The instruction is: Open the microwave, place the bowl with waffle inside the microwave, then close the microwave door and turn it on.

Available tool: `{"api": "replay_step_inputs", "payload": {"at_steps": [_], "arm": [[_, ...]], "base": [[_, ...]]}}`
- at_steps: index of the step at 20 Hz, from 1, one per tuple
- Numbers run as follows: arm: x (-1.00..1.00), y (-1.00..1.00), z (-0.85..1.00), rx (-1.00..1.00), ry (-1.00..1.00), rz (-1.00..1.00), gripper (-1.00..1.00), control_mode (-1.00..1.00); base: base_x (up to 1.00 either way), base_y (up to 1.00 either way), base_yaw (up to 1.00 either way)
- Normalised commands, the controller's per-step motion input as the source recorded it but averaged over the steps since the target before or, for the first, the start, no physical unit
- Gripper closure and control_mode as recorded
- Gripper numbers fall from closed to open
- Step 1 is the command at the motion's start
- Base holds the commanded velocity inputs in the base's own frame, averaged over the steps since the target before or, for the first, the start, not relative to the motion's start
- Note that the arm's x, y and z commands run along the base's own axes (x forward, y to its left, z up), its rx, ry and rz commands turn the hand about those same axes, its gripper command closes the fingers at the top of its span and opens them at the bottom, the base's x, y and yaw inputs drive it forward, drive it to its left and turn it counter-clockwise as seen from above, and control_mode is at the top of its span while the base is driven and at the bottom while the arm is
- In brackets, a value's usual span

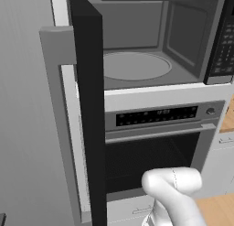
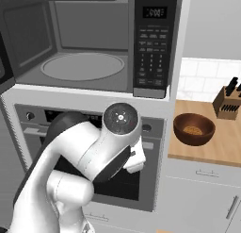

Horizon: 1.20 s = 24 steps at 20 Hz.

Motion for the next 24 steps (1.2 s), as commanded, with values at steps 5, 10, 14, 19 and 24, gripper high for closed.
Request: {"api": "replay_step_inputs", "payload": {"at_steps": [5,10,14,19,24], "arm": [[0.40,-0.96,-0.16,0.12,0.00,-0.01,-1.00,-1.00],[0.62,-0.94,-0.15,0.16,0.00,0.00,-1.00,-1.00],[0.65,-0.91,-0.24,0.15,0.01,0.00,-1.00,-1.00],[0.69,-0.73,-0.34,0.11,0.01,0.00,-1.00,-1.00],[0.54,-0.33,-0.52,0.02,0.00,0.00,-1.00,-1.00]], "base": [[0.00,0.00,0.00],[0.00,0.00,0.00],[0.00,0.00,0.00],[0.00,0.00,0.00],[0.00,0.00,0.00]]}}
